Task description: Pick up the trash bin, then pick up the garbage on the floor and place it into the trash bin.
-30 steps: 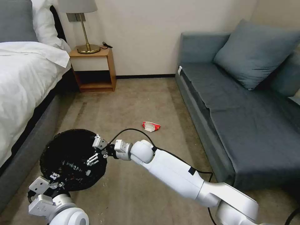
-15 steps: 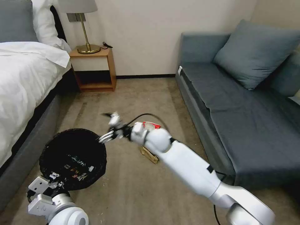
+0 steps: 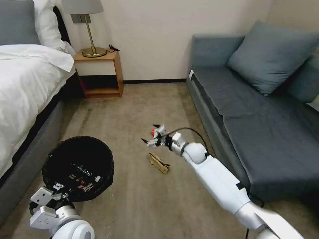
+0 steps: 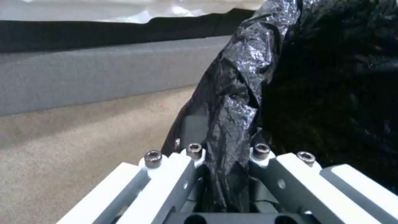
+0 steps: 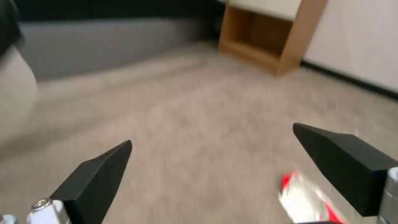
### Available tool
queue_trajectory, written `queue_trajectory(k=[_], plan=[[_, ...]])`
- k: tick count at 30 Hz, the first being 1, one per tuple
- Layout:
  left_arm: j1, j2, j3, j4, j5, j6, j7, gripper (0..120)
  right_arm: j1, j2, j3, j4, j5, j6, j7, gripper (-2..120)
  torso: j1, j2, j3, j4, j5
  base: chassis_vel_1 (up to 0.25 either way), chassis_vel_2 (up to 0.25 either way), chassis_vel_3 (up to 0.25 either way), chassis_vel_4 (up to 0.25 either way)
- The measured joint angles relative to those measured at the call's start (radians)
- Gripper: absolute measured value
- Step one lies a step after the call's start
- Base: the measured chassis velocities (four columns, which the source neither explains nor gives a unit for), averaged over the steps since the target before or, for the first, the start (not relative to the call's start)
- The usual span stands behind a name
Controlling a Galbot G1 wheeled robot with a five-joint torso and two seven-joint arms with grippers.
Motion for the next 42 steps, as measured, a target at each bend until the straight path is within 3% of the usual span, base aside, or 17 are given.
queue_trajectory(k=[8,19,32,42], plan=[[0.001,0.002,-0.003,0.001,0.0,0.0,0.0,0,0.011,0.05,-0.018,-0.236,-0.111,0.043,0.006,100,0.0,0.0,0.0,0.0001,0.0001,0.0,0.0,0.0,0.0],[-0.006,0.001,-0.002,0.011,0.0,0.0,0.0,0,0.017,0.083,-0.023,-0.428,-0.226,0.103,0.02,100,0.0,0.0,0.0,0.0,0.0001,0.0,0.0,0.0,0.0],[-0.009,0.002,-0.002,0.015,0.0,0.0,0.0,0,0.034,0.108,-0.019,-0.526,-0.251,0.145,0.025,100,0.0,0.0,0.0,0.0,0.0,0.0,0.0,0.0,0.0],[-0.003,0.002,-0.005,0.007,0.0,-0.002,-0.001,0,0.034,0.115,-0.019,-0.531,-0.252,0.15,0.027,67,0.0,0.0,0.0,0.0,0.0001,0.0,0.0,0.0,0.0]])
